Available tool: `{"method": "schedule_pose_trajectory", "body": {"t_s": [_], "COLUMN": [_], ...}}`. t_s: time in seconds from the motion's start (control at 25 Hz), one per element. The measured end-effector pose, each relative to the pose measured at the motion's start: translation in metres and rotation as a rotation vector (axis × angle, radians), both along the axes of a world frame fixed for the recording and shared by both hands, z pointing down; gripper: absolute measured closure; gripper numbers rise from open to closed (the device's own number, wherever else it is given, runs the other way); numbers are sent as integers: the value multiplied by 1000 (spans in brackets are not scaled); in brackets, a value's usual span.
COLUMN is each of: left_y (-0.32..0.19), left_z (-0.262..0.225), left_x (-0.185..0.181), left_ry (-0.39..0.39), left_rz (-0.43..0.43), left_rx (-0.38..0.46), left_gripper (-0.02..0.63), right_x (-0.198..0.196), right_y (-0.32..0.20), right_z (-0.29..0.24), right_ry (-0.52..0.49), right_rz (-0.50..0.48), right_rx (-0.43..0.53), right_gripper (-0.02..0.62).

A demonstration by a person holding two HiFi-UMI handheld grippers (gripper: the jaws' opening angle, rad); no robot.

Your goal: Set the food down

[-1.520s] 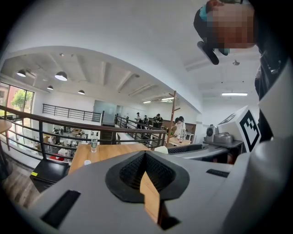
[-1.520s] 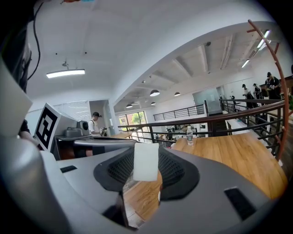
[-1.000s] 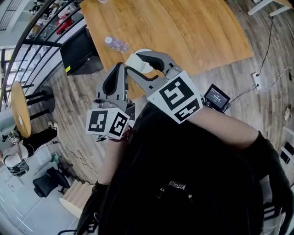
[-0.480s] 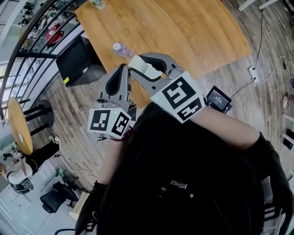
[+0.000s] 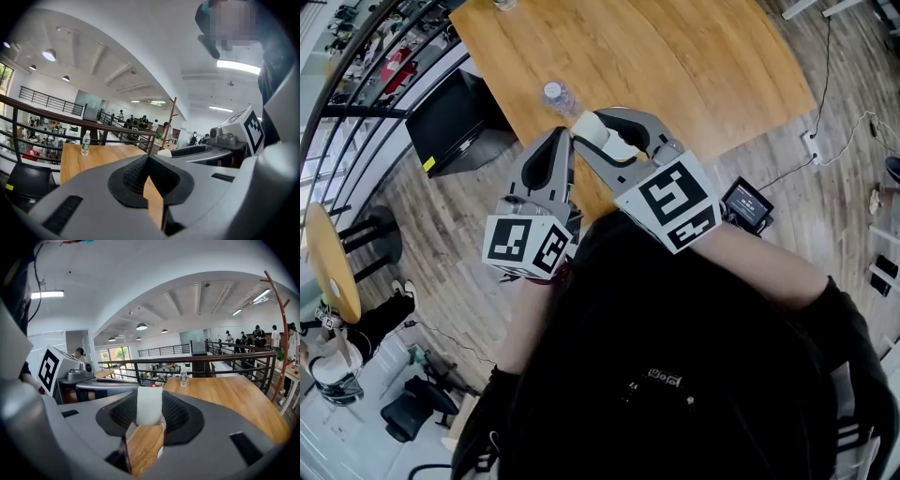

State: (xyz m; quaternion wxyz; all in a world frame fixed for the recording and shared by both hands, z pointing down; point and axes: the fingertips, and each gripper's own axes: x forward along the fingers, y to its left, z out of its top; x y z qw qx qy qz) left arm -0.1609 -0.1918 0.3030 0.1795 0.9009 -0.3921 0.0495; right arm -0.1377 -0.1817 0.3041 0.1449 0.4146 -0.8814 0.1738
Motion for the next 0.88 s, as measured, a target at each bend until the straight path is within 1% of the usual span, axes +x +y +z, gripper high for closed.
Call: {"method": "schedule_pose_trajectory", "body": {"t_s": [0.28,0.4,0.52,0.72,0.88], "left_y": [-7,-11,-13,-20,-19], "left_z": [6,8,13,17,14], "left_x": [13,16,11,0,-4], "left_ry": [6,11,-1,-30,-16], "left_rz": [-2,-26,-62,-108,-119], "left_rx": [-20,-41,-57,-64,-69], "left_gripper": [601,601,601,601,601], "right_x": [14,19,17,12,10], "right_y": [-7,-13,-16,-18,-18], "right_z": [6,10,6,17,20], "right_ry": [9,16,-1,-5,-4], "right_rz": [-3,-22,-43,-73,-83], "right_rx": [-26,-32,-35,-60,-70], "right_gripper": [425,425,425,425,425]}}
